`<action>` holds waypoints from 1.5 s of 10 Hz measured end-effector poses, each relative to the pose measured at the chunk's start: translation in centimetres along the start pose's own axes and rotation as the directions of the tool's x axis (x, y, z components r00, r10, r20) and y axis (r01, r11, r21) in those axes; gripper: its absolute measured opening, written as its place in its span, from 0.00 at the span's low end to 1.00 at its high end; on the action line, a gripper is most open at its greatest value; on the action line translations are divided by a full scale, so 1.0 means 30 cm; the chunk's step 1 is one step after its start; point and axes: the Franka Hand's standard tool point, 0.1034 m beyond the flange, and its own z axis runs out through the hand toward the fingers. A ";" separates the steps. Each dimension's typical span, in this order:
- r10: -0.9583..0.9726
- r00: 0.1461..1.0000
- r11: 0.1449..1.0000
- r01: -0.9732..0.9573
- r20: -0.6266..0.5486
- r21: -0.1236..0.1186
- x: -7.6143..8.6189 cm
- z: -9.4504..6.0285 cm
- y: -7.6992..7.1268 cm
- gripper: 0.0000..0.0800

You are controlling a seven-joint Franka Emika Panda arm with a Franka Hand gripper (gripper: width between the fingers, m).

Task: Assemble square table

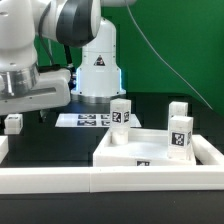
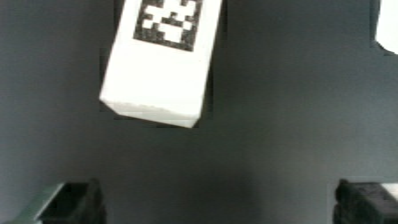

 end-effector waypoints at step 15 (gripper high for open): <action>0.113 0.872 0.994 -0.095 0.476 -0.063 -0.091 0.089 0.042 0.81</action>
Offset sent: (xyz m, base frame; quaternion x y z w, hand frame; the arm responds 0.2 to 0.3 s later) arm 0.0000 0.0000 0.0000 0.0000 0.0000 0.0000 1.0000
